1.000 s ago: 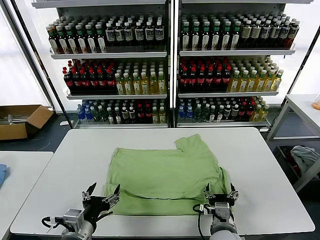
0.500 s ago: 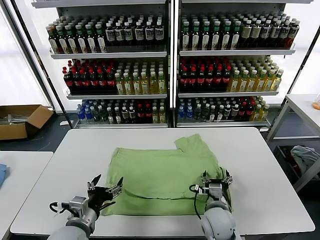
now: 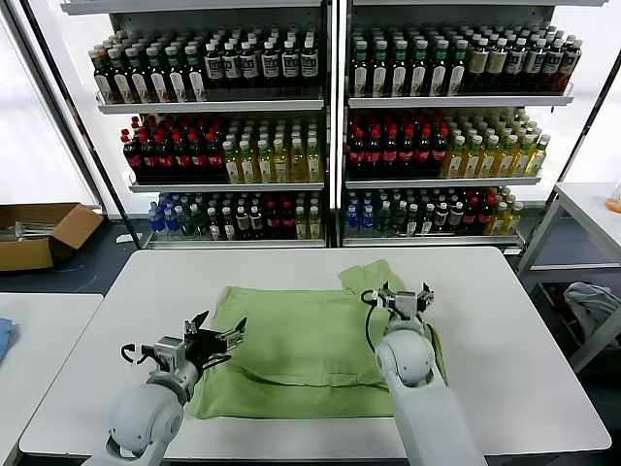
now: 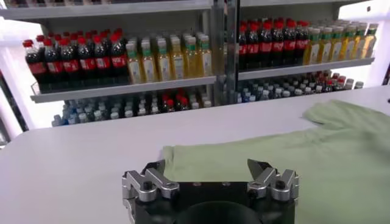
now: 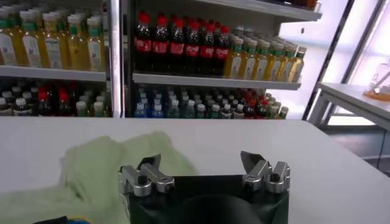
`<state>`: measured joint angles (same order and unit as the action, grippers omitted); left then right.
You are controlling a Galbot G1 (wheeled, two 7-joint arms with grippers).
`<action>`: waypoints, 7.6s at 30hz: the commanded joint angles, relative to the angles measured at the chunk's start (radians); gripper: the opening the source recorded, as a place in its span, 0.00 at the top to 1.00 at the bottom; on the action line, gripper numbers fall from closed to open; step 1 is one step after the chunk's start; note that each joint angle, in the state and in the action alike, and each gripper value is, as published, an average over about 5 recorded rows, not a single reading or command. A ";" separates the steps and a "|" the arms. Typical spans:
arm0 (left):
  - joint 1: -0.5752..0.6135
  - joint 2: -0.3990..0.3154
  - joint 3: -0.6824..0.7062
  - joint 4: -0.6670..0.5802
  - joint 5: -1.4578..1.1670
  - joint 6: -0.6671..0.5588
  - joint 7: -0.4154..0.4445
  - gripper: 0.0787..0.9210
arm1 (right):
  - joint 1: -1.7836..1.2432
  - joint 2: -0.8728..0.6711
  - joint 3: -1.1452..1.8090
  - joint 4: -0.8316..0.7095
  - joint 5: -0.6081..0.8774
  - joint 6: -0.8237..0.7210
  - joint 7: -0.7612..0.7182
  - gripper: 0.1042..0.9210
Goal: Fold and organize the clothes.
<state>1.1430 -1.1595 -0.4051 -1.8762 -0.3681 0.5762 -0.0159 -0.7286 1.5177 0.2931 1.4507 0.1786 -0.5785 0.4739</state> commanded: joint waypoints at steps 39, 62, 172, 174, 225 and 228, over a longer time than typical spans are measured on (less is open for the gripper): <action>-0.411 -0.037 0.137 0.559 0.014 -0.024 0.017 0.12 | 0.278 0.075 0.023 -0.503 0.016 0.019 -0.063 0.12; -0.371 -0.030 0.160 0.497 0.033 -0.016 0.036 0.76 | 0.145 0.071 0.038 -0.417 0.056 0.004 -0.064 0.67; 0.251 -0.060 -0.108 -0.046 0.218 -0.182 0.130 0.99 | -0.652 -0.098 0.045 0.553 0.029 0.031 -0.023 0.99; 0.252 -0.060 -0.109 -0.052 0.222 -0.179 0.130 0.99 | -0.649 -0.099 0.047 0.545 0.026 0.031 -0.021 0.99; 0.283 -0.202 -0.154 -0.059 0.101 -0.075 0.009 0.12 | -0.707 -0.137 0.049 0.857 0.064 0.039 -0.016 0.12; 0.284 -0.203 -0.152 -0.053 0.101 -0.076 0.013 0.17 | -0.708 -0.137 0.049 0.857 0.065 0.040 -0.016 0.12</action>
<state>1.4260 -1.3564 -0.5576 -1.9486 -0.2511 0.4959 0.0009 -1.4352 1.3805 0.3420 2.2963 0.2412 -0.5397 0.4576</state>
